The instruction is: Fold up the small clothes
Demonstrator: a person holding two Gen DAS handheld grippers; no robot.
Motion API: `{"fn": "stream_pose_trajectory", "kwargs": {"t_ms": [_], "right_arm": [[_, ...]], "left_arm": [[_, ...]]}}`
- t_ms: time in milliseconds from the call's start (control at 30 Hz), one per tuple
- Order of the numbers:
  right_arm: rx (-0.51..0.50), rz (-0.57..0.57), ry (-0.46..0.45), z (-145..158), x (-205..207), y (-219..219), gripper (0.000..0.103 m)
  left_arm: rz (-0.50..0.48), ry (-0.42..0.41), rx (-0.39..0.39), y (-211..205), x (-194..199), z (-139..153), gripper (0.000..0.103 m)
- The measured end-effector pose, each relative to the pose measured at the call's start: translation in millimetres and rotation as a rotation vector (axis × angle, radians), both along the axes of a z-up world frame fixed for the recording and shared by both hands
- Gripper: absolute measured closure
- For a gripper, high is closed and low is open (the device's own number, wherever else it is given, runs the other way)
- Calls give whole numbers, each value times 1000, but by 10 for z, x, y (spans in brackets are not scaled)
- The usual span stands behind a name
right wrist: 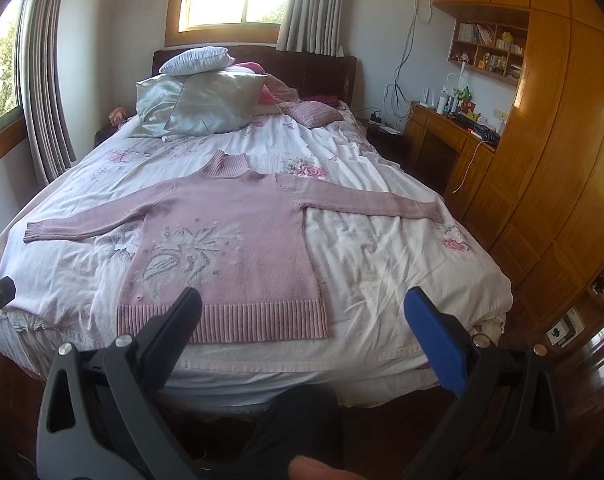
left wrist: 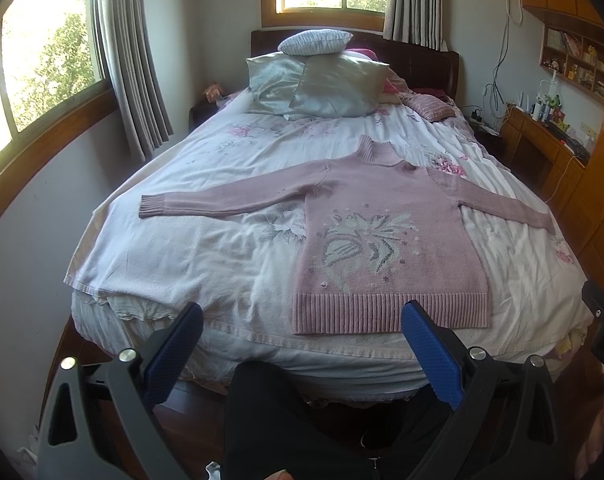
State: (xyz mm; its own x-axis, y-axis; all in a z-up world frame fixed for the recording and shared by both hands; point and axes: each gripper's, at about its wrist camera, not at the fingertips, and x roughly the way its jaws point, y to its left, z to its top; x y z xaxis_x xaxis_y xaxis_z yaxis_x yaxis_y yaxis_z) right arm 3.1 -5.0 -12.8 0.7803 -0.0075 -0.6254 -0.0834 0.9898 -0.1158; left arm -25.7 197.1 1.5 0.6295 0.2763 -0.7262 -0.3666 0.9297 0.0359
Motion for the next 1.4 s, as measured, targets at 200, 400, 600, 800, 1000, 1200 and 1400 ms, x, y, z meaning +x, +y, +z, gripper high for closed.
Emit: {"fn": "stream_pose_trajectory", "kwargs": {"t_ms": [200,400,600,800,1000,1200,1400], "right_arm": [[0,-1,-2,0,-2,2,2],[0,1,0,-8,2,1,2],[-21,-3,5,-80,124,7,2],[-4,111,-71,-325,452,-121,3],[74,63,31,-683,1204,-569,3],[318,-60,155,-1005,2170,-1443,24],[645,-218,341,-1625,3179,-2475,56]], "left_arm": [[0,-1,1,4,-6,-5,4],[1,-1,-3,7,-5,-6,4],[1,2,-40,53,115,-122,4],[-148,-94,-184,133,428,-377,4],[-198,-140,-309,275,903,-700,4],[-206,-148,-267,139,1387,-799,4],[-257,-114,-361,-68,1866,-1005,4]]}}
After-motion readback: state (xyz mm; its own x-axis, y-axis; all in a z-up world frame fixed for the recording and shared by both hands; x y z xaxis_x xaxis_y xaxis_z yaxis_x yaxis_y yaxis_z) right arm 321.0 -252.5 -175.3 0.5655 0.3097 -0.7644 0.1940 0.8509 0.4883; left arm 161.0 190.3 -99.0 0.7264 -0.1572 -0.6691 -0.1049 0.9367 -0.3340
